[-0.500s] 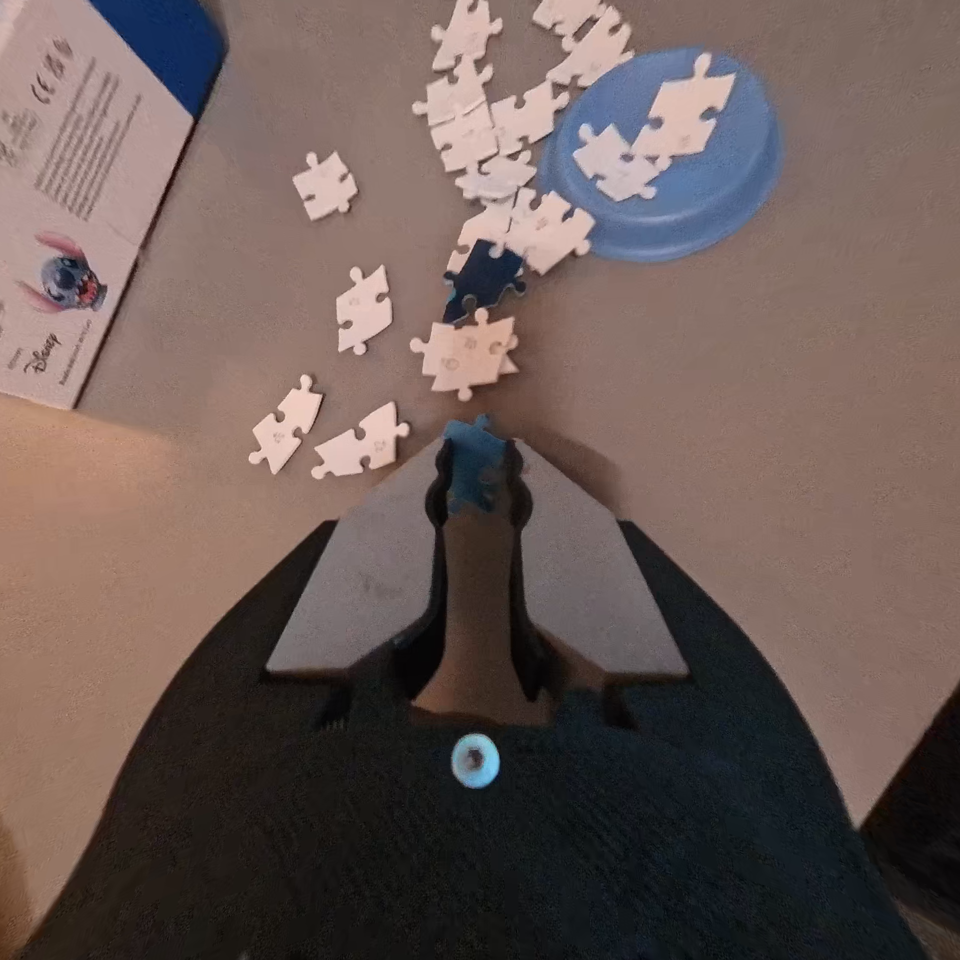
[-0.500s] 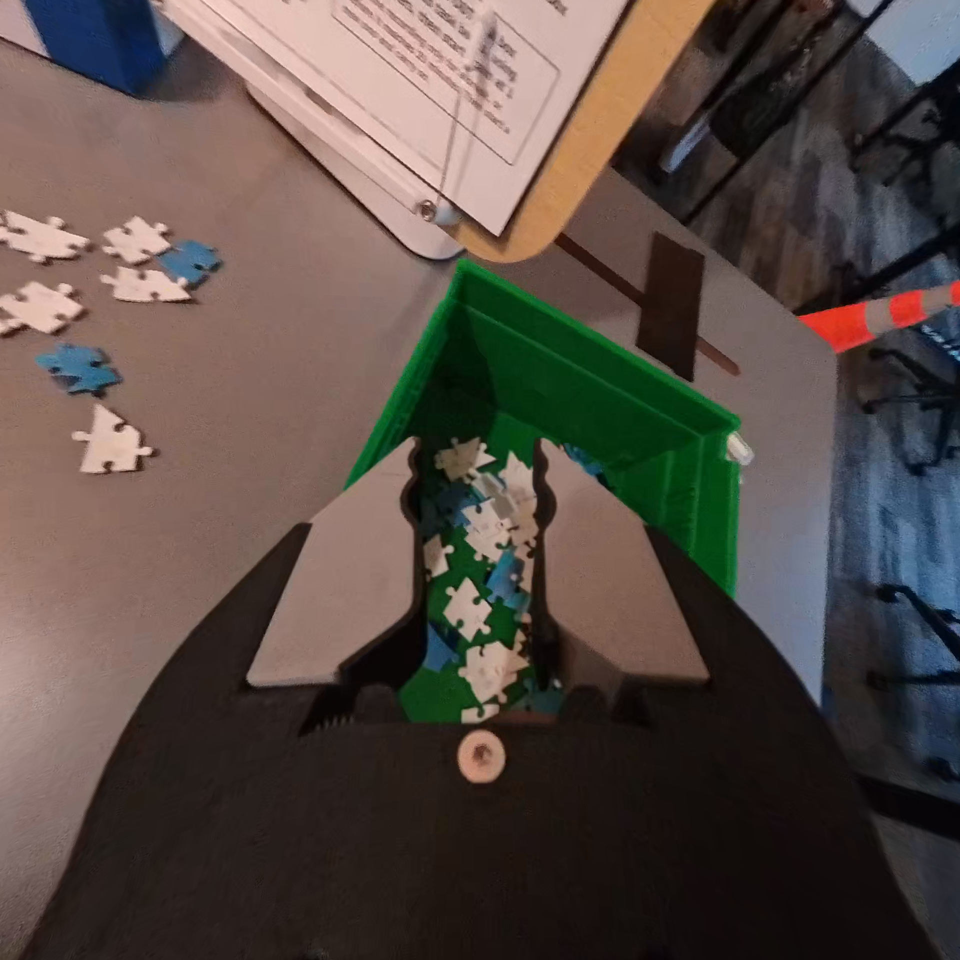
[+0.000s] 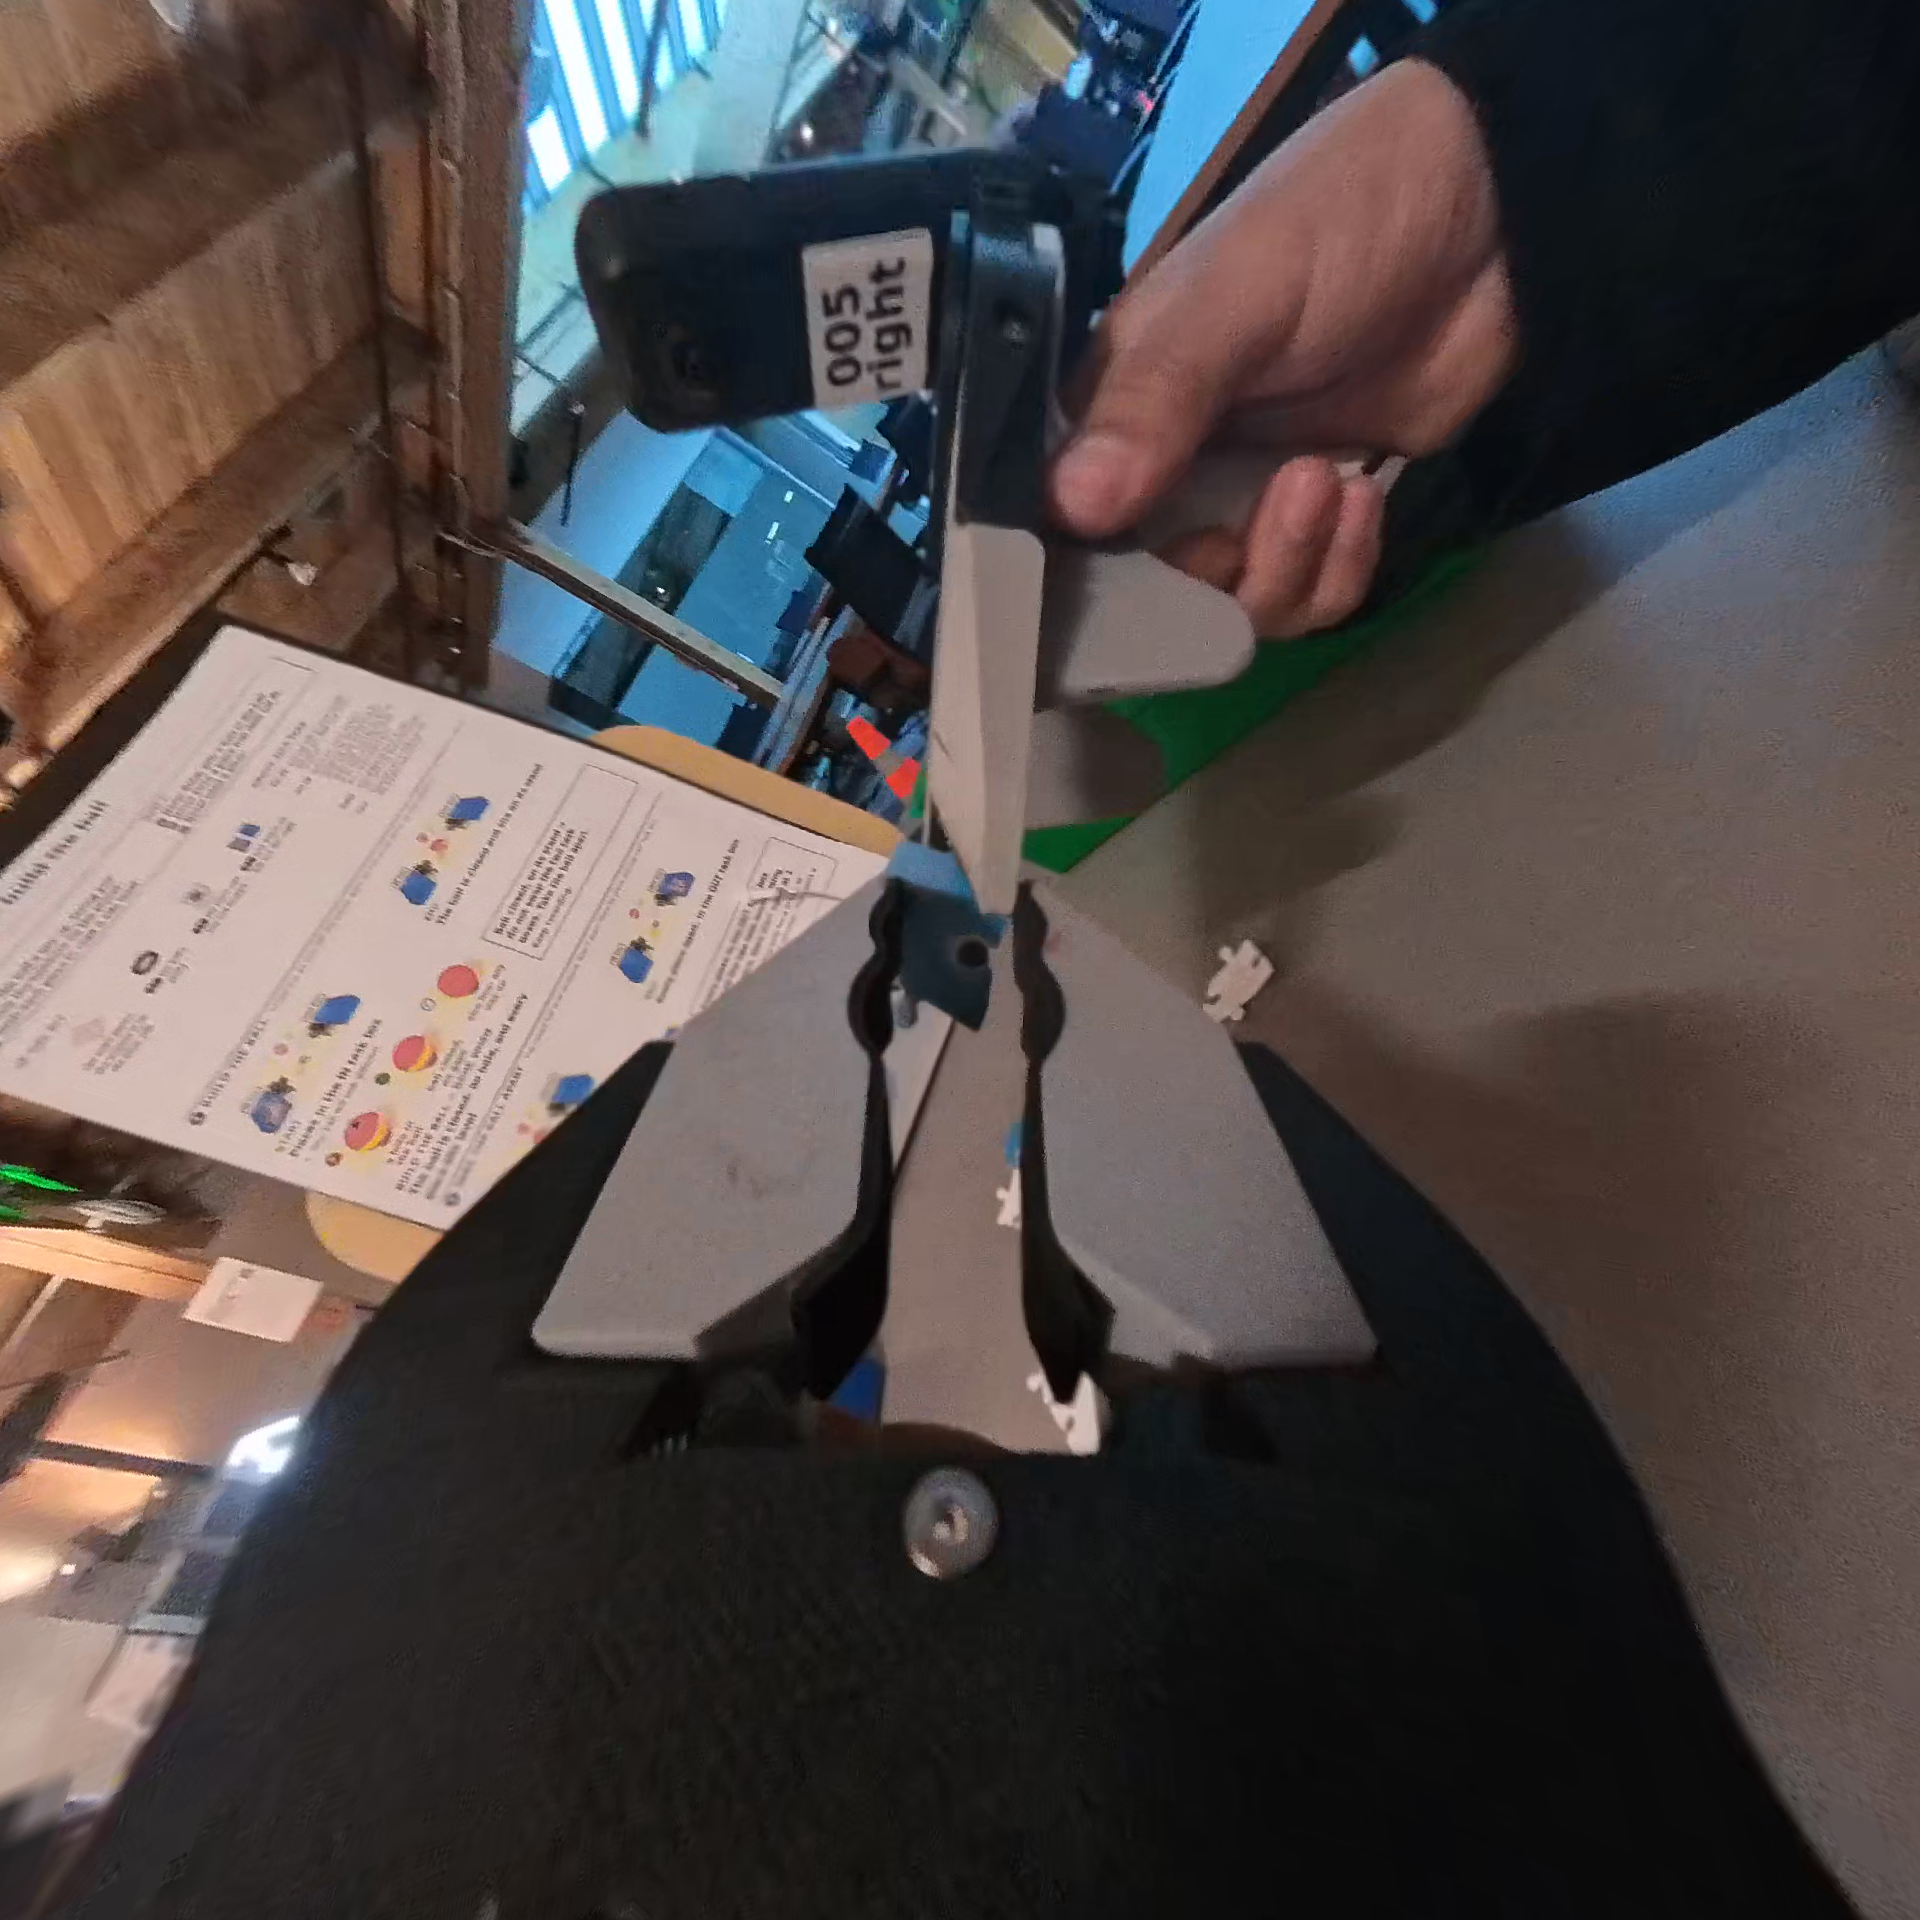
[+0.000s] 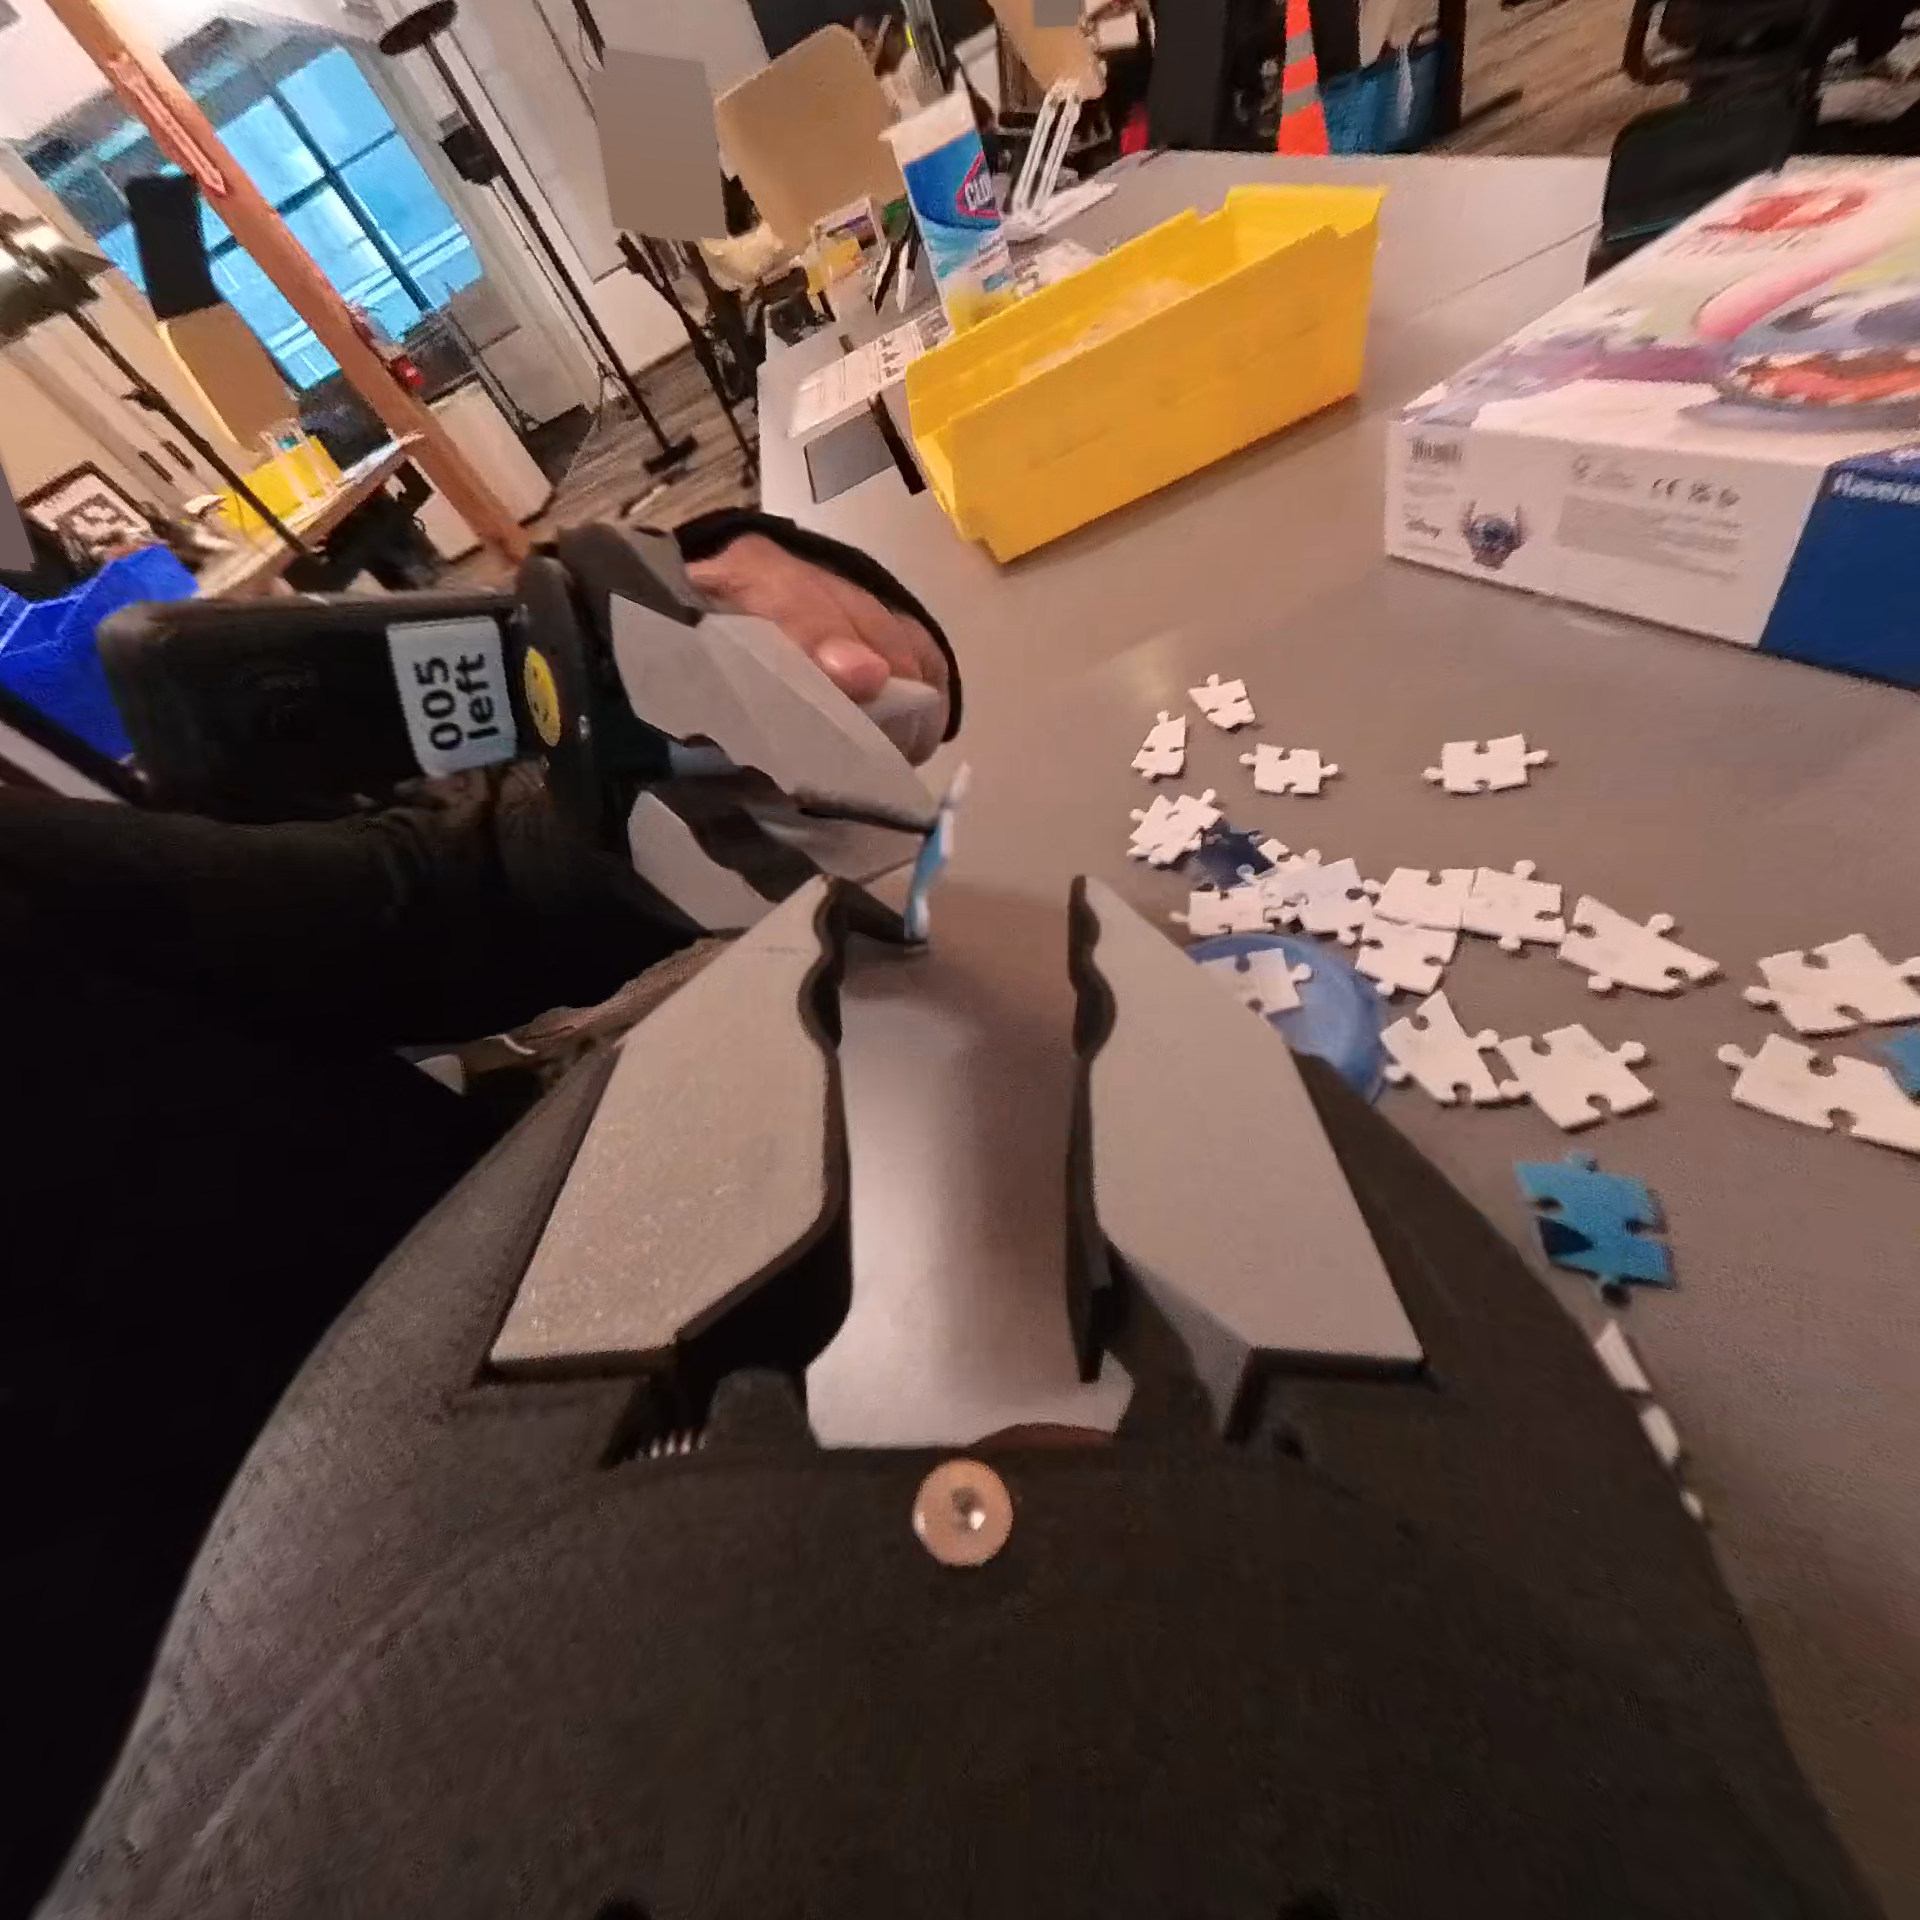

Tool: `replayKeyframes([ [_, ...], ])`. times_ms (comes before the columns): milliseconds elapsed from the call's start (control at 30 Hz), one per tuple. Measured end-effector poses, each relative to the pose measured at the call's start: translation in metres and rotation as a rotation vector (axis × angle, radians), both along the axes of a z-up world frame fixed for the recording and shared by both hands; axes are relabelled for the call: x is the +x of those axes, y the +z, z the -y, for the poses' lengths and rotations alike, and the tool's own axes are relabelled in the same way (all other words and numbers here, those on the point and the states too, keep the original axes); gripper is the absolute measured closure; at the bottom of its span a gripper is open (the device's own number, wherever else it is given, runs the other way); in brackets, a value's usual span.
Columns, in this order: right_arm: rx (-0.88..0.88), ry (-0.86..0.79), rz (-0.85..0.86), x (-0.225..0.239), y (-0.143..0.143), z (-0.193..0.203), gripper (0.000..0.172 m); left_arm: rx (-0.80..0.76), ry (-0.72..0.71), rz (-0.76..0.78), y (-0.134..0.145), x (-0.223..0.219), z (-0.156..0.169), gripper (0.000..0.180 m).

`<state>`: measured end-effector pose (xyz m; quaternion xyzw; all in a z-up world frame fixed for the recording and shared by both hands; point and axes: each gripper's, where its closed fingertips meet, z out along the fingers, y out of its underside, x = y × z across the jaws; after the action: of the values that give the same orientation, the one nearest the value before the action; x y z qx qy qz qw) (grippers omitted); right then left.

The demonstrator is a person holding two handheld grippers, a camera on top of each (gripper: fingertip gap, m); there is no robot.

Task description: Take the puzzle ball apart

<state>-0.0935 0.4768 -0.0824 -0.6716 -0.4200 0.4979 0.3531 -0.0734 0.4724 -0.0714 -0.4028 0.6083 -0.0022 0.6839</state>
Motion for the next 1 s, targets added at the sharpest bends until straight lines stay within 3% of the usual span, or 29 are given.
replayKeyframes([
  [33, -0.008, -0.005, -0.005, 0.001, -0.002, -0.001, 0.132, 0.031, 0.009, -0.018, -0.002, 0.003, -0.001, 0.162],
  [100, 0.017, -0.010, -0.023, 0.004, -0.003, -0.003, 0.172, 0.066, 0.031, -0.053, -0.009, 0.008, -0.004, 0.164],
  [167, 0.030, -0.052, -0.012, 0.013, -0.002, -0.011, 0.172, 0.081, 0.038, -0.048, -0.013, 0.011, -0.007, 0.164],
  [200, 0.063, -0.110, 0.015, 0.025, -0.001, -0.021, 0.172, 0.032, 0.062, -0.041, -0.016, 0.008, -0.013, 0.156],
  [233, 0.131, -0.217, 0.066, 0.045, 0.003, -0.038, 0.172, -0.033, 0.099, -0.029, -0.018, 0.002, -0.023, 0.140],
  [333, 0.452, -0.771, 0.386, 0.164, 0.019, -0.116, 0.172, -0.336, 0.231, 0.014, -0.036, -0.037, -0.060, 0.135],
  [367, 0.471, -0.874, 0.504, 0.198, 0.016, -0.129, 0.172, -0.468, 0.298, 0.011, -0.050, -0.053, -0.075, 0.131],
  [400, 0.420, -0.911, 0.613, 0.219, 0.006, -0.136, 0.170, -0.619, 0.345, -0.014, -0.069, -0.066, -0.086, 0.121],
  [467, 0.364, -0.944, 0.726, 0.233, -0.001, -0.143, 0.124, -0.850, 0.407, -0.044, -0.099, -0.085, -0.101, 0.124],
  [533, 0.455, -0.863, 0.651, 0.195, 0.008, -0.140, 0.131, -0.966, 0.440, -0.068, -0.120, -0.093, -0.116, 0.128],
  [600, 0.470, -0.675, 0.553, 0.134, 0.002, -0.128, 0.135, -1.022, 0.482, -0.090, -0.137, -0.096, -0.132, 0.128],
  [700, 0.417, -0.482, 0.573, 0.072, -0.032, -0.130, 0.130, -1.095, 0.509, -0.158, -0.162, -0.092, -0.143, 0.127],
  [800, 0.336, -0.319, 0.551, 0.023, -0.067, -0.137, 0.129, -1.176, 0.457, -0.129, -0.164, -0.078, -0.146, 0.145],
  [867, 0.244, -0.273, 0.568, 0.003, -0.091, -0.143, 0.129, -1.151, 0.420, -0.157, -0.164, -0.074, -0.148, 0.175],
  [1000, 0.273, -0.323, 0.655, -0.003, -0.116, -0.168, 0.137, -1.070, 0.358, -0.166, -0.164, -0.066, -0.150, 0.180],
])
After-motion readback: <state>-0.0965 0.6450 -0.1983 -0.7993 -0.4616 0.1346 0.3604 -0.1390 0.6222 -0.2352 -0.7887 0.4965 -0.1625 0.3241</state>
